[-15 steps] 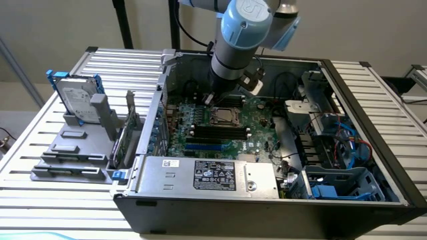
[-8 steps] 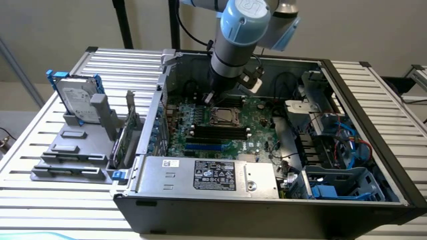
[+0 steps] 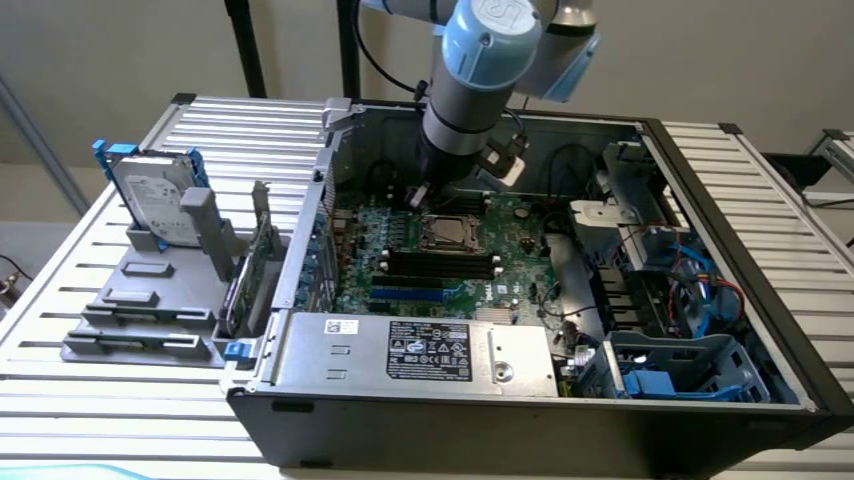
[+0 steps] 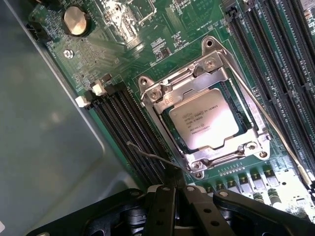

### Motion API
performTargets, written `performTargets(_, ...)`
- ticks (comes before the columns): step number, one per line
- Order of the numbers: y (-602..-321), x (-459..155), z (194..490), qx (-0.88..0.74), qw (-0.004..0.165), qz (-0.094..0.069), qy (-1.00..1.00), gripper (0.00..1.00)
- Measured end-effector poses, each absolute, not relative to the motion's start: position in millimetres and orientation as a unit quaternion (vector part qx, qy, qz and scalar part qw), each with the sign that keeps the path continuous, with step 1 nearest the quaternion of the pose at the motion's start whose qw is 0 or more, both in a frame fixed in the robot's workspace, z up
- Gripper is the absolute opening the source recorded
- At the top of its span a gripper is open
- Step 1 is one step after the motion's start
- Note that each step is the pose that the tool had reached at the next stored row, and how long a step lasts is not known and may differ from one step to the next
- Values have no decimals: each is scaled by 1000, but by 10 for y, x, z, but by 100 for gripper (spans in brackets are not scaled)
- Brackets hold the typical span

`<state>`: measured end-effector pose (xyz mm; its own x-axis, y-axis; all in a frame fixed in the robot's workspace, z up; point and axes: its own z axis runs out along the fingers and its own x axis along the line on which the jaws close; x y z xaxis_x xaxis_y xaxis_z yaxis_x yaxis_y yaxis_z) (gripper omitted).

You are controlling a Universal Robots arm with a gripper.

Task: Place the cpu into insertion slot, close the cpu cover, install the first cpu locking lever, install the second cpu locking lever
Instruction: 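Install the first cpu locking lever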

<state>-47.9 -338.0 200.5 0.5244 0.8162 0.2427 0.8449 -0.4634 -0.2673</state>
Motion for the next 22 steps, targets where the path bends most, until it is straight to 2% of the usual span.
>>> performTargets(22,-3370,-226,1961,-856,177,-28,-485,11)
